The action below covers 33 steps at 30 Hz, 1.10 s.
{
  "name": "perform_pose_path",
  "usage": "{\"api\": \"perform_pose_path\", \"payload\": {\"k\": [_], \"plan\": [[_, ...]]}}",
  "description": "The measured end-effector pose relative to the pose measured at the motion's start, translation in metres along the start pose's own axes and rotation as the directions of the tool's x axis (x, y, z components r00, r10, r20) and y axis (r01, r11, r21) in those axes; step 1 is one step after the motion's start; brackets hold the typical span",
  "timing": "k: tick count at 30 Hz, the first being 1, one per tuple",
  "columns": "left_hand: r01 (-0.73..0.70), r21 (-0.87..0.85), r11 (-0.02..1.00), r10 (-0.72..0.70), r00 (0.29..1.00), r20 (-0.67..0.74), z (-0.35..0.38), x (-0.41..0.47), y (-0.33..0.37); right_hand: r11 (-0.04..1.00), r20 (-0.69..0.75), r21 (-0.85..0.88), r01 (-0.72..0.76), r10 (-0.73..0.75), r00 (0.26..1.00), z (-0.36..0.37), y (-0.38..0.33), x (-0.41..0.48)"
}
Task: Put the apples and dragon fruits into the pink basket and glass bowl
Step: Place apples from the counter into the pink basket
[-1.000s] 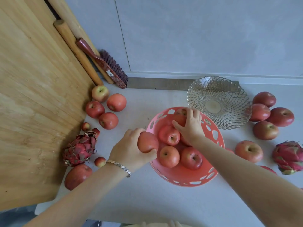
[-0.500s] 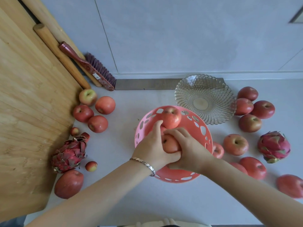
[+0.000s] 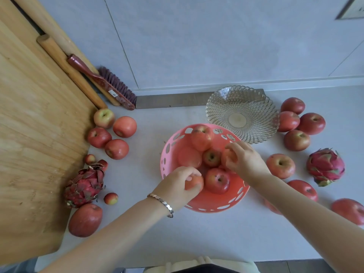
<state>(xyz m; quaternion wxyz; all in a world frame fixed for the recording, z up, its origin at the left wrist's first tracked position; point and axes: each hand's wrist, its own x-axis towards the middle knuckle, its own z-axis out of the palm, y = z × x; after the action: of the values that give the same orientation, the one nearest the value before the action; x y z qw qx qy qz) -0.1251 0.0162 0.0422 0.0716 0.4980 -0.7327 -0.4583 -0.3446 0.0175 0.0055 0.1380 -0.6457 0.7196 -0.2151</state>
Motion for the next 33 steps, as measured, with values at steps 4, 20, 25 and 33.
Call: {"api": "perform_pose_path", "payload": {"k": [4, 20, 25, 33], "plan": [[0.003, 0.012, 1.000, -0.003, 0.999, -0.039, -0.005, -0.006, -0.008, 0.973, 0.212, -0.132, 0.191, -0.161, 0.964, 0.008, 0.009, -0.009], [0.018, 0.005, 1.000, -0.017, 0.999, -0.050, -0.007, -0.012, -0.019, 0.808, 0.138, -0.532, 0.253, -0.212, 0.967, 0.003, -0.011, -0.024], [0.047, 0.013, 0.999, -0.043, 0.975, -0.218, -0.014, -0.019, -0.042, 0.829, 0.206, -0.527, 0.189, -0.092, 0.974, 0.000, -0.033, -0.018], [0.563, 0.587, 0.582, -0.411, 0.826, -0.385, -0.052, -0.045, -0.134, 0.973, 0.193, -0.113, 0.203, -0.179, 0.965, 0.008, -0.077, -0.025]]}}
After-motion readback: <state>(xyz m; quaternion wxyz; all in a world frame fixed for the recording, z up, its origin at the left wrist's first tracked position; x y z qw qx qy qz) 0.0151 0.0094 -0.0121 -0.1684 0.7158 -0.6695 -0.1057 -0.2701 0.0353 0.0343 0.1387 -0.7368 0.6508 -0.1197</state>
